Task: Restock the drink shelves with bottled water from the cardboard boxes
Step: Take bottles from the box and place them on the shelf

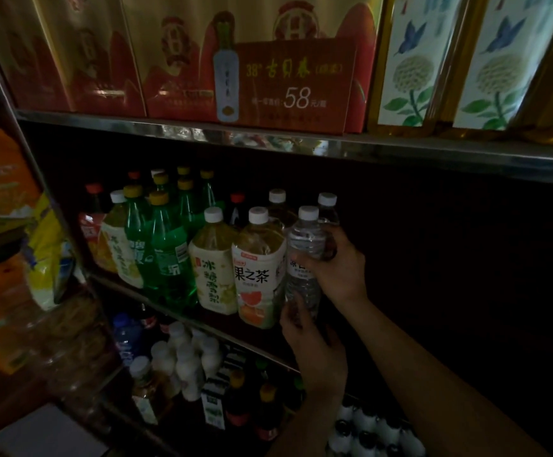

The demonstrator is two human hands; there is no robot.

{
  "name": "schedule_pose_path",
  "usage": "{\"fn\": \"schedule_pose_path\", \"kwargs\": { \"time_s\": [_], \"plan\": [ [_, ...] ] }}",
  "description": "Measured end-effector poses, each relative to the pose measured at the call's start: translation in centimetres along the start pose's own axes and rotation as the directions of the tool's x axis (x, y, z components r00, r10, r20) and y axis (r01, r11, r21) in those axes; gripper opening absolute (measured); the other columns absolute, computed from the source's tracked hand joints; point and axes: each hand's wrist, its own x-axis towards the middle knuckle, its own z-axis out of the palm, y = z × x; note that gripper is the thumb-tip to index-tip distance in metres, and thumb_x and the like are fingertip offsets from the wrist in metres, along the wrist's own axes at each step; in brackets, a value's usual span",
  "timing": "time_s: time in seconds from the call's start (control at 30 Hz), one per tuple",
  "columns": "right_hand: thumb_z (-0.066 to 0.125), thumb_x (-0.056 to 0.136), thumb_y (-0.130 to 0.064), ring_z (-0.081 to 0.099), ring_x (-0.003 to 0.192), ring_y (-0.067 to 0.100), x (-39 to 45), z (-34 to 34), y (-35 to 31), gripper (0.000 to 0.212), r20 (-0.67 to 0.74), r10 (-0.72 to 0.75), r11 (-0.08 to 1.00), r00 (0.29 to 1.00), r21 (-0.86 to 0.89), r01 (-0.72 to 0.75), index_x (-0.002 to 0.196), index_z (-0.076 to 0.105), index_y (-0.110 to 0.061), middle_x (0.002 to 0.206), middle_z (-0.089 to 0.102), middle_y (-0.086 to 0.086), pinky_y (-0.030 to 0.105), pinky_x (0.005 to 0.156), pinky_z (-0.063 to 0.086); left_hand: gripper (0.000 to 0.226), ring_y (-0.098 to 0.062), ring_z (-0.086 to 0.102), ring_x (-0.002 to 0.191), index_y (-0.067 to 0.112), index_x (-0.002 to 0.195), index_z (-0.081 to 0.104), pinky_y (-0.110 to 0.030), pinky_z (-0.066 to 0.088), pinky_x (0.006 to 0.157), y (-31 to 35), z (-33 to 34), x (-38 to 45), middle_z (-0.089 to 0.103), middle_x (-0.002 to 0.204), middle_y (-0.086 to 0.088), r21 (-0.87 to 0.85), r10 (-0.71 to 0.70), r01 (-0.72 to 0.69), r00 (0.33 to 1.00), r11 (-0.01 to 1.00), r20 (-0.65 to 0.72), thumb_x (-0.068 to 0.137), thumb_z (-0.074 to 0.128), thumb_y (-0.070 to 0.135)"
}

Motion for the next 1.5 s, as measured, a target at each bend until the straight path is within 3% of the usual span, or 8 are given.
{"fn": "schedule_pose_path", "kwargs": {
  "time_s": [0.3, 0.4, 0.53, 0.73, 0.97, 1.07, 1.23, 1.5],
  "plan": [
    [0.086, 0.067, -0.030, 0.059, 0.104, 0.012, -1.4, -1.6, -0.6, 0.072, 0.071, 0.140, 0.987, 0.988, 0.071, -0.145, 0.123, 0.041, -0.021, 0.118, 0.059, 0.001, 0.026, 0.085, 0.050, 0.085, -0.021, -0.002, 0.146, 0.021, 0.150, -0.011, -0.024, 0.014, 0.116, 1.0, -0.9, -0.2, -0.013, 0.155, -0.002, -0.066, -0.064, 0.076, 0.982, 0.995, 0.179, 0.091, 0.049, 0.007],
    [0.081, 0.072, -0.038, 0.056, 0.108, 0.017, -2.4, -3.1, -0.8, 0.089, 0.031, 0.221, 0.975, 0.975, -0.003, -0.221, 0.140, 0.032, -0.009, 0.123, 0.054, 0.007, 0.024, 0.080, 0.044, 0.080, -0.025, 0.019, 0.143, 0.020, 0.152, 0.000, -0.020, 0.021, 0.111, 1.1, -2.8, -0.1, 0.004, 0.154, -0.010, -0.055, -0.080, 0.096, 0.967, 0.994, 0.243, 0.091, 0.049, 0.004],
    [0.076, 0.076, -0.043, 0.059, 0.108, 0.024, -4.0, -3.8, -2.1, 0.080, -0.009, 0.225, 0.970, 0.974, -0.096, -0.225, 0.137, 0.039, -0.005, 0.127, 0.056, 0.016, 0.024, 0.077, 0.042, 0.069, -0.023, 0.032, 0.136, 0.019, 0.149, 0.022, -0.020, 0.029, 0.106, 1.3, -5.9, 0.3, 0.029, 0.148, -0.007, -0.039, -0.060, 0.072, 0.965, 0.997, 0.255, 0.089, 0.053, 0.007],
    [0.067, 0.089, -0.027, 0.062, 0.096, 0.025, -7.7, -2.4, -6.8, 0.029, 0.010, -0.002, 0.976, 1.000, -0.220, 0.004, 0.108, 0.056, -0.009, 0.103, 0.064, 0.011, 0.026, 0.076, 0.046, 0.037, -0.022, 0.050, 0.124, 0.010, 0.136, 0.047, -0.015, 0.036, 0.092, 1.7, -14.7, -0.8, 0.054, 0.133, -0.006, -0.008, -0.001, 0.003, 0.971, 1.000, 0.238, 0.099, 0.043, 0.010],
    [0.058, 0.093, -0.036, 0.061, 0.103, 0.024, -13.3, 5.1, -14.6, 0.041, 0.286, -0.193, 0.935, 0.939, -0.235, 0.264, 0.122, 0.059, -0.006, 0.118, 0.064, 0.011, 0.023, 0.078, 0.043, 0.043, -0.026, 0.057, 0.114, 0.003, 0.135, 0.048, -0.023, 0.042, 0.088, -1.5, -31.3, -3.2, 0.059, 0.127, -0.012, 0.164, -0.002, 0.000, 1.000, 0.986, 0.016, 0.101, 0.040, 0.028],
    [0.056, 0.094, -0.041, 0.061, 0.106, 0.025, -17.0, 10.6, -18.4, 0.046, 0.432, -0.246, 0.912, 0.868, -0.200, 0.358, 0.126, 0.057, -0.009, 0.122, 0.063, 0.010, 0.029, 0.082, 0.047, 0.038, -0.034, 0.061, 0.102, 0.003, 0.117, 0.057, -0.033, 0.043, 0.080, -3.6, -40.3, -5.9, 0.065, 0.105, -0.020, 0.309, -0.001, 0.042, 0.991, 0.950, -0.131, 0.100, 0.039, 0.033],
    [0.060, 0.091, -0.038, 0.061, 0.103, 0.031, -25.4, 20.3, -25.5, 0.040, 0.632, -0.338, 0.879, 0.697, -0.054, 0.474, 0.121, 0.061, -0.012, 0.114, 0.065, 0.012, 0.032, 0.081, 0.047, 0.045, -0.032, 0.054, 0.116, 0.015, 0.131, 0.050, -0.038, 0.046, 0.091, -7.9, -55.5, -12.2, 0.055, 0.130, -0.014, 0.508, -0.118, 0.294, 0.930, 0.810, -0.349, 0.099, 0.037, 0.044],
    [0.059, 0.091, -0.041, 0.058, 0.109, 0.028, -43.5, 34.1, -34.8, 0.042, 0.780, -0.488, 0.801, 0.392, 0.221, 0.556, 0.120, 0.061, -0.012, 0.119, 0.063, 0.008, 0.031, 0.080, 0.044, 0.043, -0.032, 0.055, 0.114, 0.016, 0.128, 0.054, -0.037, 0.046, 0.089, -12.8, -74.4, -26.8, 0.058, 0.126, -0.014, 0.492, -0.197, 0.574, 0.758, 0.655, -0.622, 0.100, 0.036, 0.043]
  ]
}}
